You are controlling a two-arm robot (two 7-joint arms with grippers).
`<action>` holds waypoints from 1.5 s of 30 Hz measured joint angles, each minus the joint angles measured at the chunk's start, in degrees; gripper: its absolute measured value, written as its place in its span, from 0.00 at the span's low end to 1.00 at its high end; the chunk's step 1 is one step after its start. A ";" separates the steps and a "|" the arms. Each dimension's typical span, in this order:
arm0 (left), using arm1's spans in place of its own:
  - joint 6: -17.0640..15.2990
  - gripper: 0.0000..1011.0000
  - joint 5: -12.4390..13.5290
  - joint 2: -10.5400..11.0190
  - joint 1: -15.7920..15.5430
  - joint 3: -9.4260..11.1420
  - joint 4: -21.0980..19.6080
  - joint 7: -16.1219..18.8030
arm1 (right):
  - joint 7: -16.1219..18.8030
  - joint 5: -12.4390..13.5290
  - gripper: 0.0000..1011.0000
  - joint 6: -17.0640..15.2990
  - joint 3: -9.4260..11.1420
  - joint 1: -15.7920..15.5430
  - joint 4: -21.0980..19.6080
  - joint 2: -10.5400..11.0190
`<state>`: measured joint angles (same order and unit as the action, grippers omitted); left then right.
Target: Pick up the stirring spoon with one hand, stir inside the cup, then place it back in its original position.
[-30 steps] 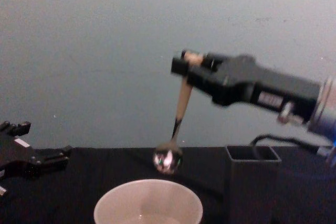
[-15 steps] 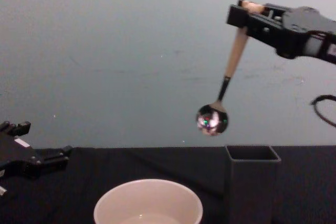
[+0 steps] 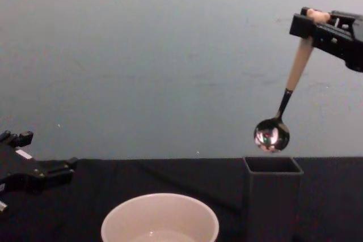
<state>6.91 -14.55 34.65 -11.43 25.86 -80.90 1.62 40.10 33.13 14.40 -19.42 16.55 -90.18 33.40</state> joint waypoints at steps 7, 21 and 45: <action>0.00 0.99 0.00 0.00 0.00 0.00 0.00 0.00 | -0.07 -0.22 0.21 -0.72 -0.02 -0.57 0.23 0.43; 0.00 0.99 0.00 0.00 0.00 0.00 0.00 0.00 | -0.85 -1.83 0.21 -2.94 -2.15 0.25 4.25 -1.09; 0.00 0.99 0.00 0.00 0.00 0.00 0.00 0.00 | -4.37 -1.24 0.21 -13.06 -5.66 3.40 9.91 -3.71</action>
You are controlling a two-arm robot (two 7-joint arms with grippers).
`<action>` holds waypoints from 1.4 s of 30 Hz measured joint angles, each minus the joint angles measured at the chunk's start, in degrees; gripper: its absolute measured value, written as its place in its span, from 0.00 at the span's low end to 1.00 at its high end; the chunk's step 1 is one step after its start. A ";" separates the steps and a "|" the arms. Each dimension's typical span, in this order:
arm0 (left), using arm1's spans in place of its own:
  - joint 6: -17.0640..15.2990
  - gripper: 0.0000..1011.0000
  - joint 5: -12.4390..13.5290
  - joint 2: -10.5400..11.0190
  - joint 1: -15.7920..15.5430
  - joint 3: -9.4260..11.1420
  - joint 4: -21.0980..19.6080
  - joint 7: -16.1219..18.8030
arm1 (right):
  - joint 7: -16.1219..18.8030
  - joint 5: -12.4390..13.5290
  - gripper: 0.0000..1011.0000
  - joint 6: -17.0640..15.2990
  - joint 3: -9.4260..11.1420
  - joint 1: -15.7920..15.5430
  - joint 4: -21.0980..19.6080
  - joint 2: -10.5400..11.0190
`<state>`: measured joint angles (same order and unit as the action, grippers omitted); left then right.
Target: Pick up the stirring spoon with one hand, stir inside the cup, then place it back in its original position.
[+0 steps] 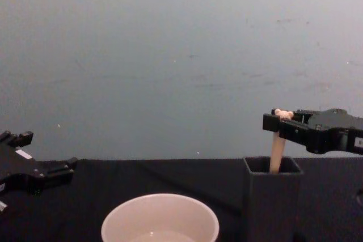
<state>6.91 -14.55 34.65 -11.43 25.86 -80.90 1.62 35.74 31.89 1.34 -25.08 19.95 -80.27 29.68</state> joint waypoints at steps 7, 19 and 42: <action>0.00 0.99 0.00 0.00 0.00 0.00 0.00 0.00 | -0.71 -0.74 0.21 -0.14 -0.35 0.31 0.69 -0.37; 0.00 0.99 0.00 0.00 0.00 0.00 0.00 0.00 | -0.85 -0.95 0.21 -0.18 -0.36 0.27 0.65 -0.35; 0.00 0.99 0.00 0.00 0.00 0.00 0.00 0.00 | -0.72 -0.82 0.78 -0.13 -0.29 0.27 0.58 -0.32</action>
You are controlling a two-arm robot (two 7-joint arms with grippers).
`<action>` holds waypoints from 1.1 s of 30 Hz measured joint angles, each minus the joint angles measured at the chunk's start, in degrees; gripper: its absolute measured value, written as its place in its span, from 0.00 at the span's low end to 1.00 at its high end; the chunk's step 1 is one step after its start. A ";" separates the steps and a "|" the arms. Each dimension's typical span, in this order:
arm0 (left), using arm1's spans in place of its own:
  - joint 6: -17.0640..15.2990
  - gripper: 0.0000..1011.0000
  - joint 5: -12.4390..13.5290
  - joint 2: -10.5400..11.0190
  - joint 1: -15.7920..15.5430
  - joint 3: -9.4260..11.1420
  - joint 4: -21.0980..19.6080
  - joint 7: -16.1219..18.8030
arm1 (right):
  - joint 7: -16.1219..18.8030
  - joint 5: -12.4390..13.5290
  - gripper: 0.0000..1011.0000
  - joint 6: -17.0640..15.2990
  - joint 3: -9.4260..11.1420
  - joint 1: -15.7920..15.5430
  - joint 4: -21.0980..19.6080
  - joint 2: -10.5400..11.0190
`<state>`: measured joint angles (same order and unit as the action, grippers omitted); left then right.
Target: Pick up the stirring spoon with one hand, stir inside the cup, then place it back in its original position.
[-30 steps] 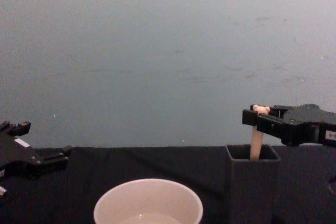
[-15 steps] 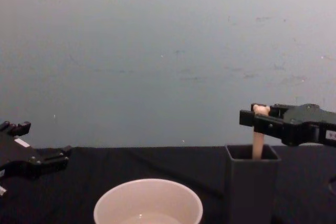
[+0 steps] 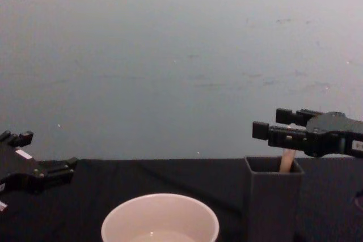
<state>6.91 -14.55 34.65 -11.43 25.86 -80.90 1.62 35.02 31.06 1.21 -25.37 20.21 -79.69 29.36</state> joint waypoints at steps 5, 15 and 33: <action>0.00 0.99 0.00 0.00 0.00 0.00 0.00 0.00 | 0.00 0.00 0.94 0.01 0.00 0.00 0.00 0.00; 0.00 0.99 0.00 0.00 0.00 0.00 0.00 0.00 | -0.16 0.22 0.99 0.97 0.64 0.00 -0.51 -0.21; 0.00 0.99 0.00 0.00 0.00 0.00 0.00 0.00 | -17.60 -5.88 0.99 2.99 7.93 -1.64 -0.36 -4.11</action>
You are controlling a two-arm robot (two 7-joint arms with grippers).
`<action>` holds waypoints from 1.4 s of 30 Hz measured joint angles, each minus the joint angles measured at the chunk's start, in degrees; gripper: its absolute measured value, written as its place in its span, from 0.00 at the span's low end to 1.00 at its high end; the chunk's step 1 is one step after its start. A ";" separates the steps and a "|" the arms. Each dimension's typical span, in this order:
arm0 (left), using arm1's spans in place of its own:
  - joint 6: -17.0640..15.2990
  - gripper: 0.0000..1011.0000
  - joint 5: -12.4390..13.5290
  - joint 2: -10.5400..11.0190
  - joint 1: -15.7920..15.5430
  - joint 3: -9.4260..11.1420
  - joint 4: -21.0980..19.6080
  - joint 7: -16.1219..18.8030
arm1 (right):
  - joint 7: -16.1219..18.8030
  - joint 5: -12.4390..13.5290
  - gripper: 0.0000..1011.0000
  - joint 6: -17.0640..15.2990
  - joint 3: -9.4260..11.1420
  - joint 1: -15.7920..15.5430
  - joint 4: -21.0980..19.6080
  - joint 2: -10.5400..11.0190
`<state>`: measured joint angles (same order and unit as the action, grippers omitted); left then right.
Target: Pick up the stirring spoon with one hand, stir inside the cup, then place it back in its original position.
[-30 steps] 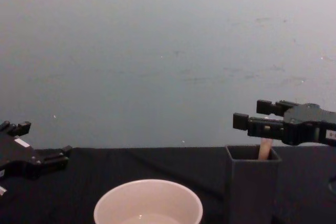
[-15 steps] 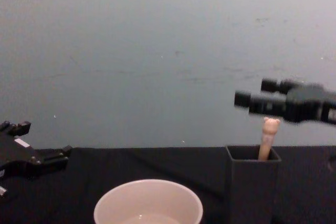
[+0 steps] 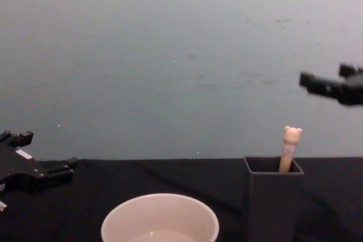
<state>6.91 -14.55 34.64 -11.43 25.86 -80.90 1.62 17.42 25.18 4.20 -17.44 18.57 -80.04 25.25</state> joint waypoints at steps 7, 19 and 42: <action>0.00 0.99 0.00 0.00 0.00 0.00 0.00 0.00 | -2.24 -2.37 0.99 -3.01 -0.45 -0.70 4.26 -1.36; 0.00 0.99 0.00 0.00 0.00 0.00 0.00 0.00 | -2.10 -4.20 0.99 -4.71 -1.25 -1.11 6.92 -2.59; 0.00 0.99 0.00 0.00 0.00 0.00 0.00 0.00 | -2.08 -3.96 0.99 -4.53 -1.15 -1.08 6.59 -2.43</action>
<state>6.91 -14.55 34.64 -11.43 25.86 -80.90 1.62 15.34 21.22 -0.34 -18.59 17.50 -73.46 22.82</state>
